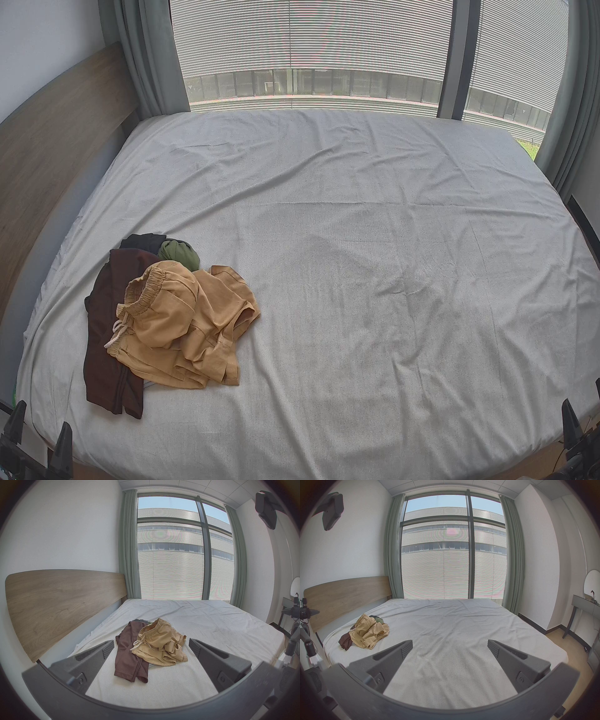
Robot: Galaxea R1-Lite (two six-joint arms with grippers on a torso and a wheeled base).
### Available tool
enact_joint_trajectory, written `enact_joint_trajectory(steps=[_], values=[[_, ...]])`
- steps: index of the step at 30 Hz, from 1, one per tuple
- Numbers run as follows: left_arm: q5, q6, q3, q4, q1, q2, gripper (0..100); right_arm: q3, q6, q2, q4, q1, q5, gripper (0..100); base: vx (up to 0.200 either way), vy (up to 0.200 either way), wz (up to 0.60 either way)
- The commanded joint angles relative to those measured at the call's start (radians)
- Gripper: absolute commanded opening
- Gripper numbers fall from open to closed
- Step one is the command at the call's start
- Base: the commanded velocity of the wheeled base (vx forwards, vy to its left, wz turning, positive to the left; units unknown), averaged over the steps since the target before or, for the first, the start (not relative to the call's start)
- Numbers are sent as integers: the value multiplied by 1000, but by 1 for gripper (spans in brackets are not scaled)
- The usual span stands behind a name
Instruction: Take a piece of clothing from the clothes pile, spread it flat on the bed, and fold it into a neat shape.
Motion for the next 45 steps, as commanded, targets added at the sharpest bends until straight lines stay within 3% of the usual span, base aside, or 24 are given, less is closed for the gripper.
enact_joint_trajectory(steps=[1, 22, 27, 32, 40, 45], values=[[0, -1, 18, 0, 1, -10, 100, 18, -1, -10, 0, -1, 0, 100, 0, 0, 0], [0, -4, 18, -23, -1, -10, 100, 18, -1, -10, 0, -1, 2, 100, 0, 0, 0], [3, -6, -87, -61, -5, 15, 100, 18, -1, -10, 0, -1, 2, 100, 0, 0, 0], [-23, -9, -96, -24, -85, 108, 100, 18, -1, -10, 0, -1, 2, 100, 0, 0, 0], [-46, -136, -188, -38, -165, 269, 100, 18, -9, -12, 0, 3, 9, 100, 0, 0, 0], [-69, -188, -269, -72, -171, 396, 100, 18, -4, -13, 0, 3, 9, 100, 0, 0, 0]])
